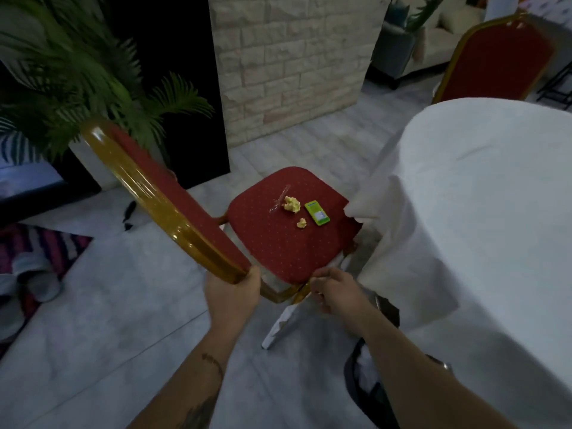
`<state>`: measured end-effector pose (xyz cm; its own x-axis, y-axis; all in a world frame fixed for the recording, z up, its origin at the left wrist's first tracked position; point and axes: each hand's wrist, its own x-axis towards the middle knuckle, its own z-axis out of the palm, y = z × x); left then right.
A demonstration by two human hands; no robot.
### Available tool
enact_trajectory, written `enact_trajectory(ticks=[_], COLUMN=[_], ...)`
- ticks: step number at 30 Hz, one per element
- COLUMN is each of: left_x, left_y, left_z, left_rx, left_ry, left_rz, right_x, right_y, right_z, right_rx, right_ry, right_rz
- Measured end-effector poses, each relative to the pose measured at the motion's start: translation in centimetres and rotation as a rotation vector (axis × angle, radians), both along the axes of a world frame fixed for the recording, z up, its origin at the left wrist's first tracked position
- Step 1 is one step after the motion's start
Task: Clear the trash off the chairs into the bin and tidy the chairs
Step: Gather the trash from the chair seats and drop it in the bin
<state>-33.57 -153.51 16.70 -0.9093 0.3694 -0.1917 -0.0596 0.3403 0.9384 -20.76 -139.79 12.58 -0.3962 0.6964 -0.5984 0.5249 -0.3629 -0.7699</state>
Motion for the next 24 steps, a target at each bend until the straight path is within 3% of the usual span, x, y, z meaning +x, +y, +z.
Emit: enact_trajectory(ticks=[10, 14, 16, 18, 21, 24], left_x=[-12.4, -14.6, -13.3, -11.1, -7.8, -6.7], left_y=[-10.9, -13.5, -13.5, -13.0, -11.1, -6.6], left_z=[1.7, 0.2, -1.1, -3.4, -6.1, -7.6], left_rx=[-0.144, -0.113, -0.043, -0.141, -0.381, -0.437], left_ry=[0.060, -0.035, -0.152, -0.323, -0.612, -0.634], left_rz=[-0.218, -0.106, 0.013, 0.034, -0.098, -0.212], right_x=[-7.6, -8.5, -8.6, -8.6, -8.3, -7.5], right_y=[-4.3, -3.8, -2.9, -2.1, -0.3, 2.4], right_z=[-0.9, -2.0, -2.6, -3.2, -4.1, -4.8], right_rx=[0.060, 0.051, 0.038, 0.035, 0.071, 0.114], right_ry=[-0.093, -0.097, -0.108, -0.127, -0.154, -0.178], right_rz=[0.142, 0.190, 0.214, 0.231, 0.265, 0.311])
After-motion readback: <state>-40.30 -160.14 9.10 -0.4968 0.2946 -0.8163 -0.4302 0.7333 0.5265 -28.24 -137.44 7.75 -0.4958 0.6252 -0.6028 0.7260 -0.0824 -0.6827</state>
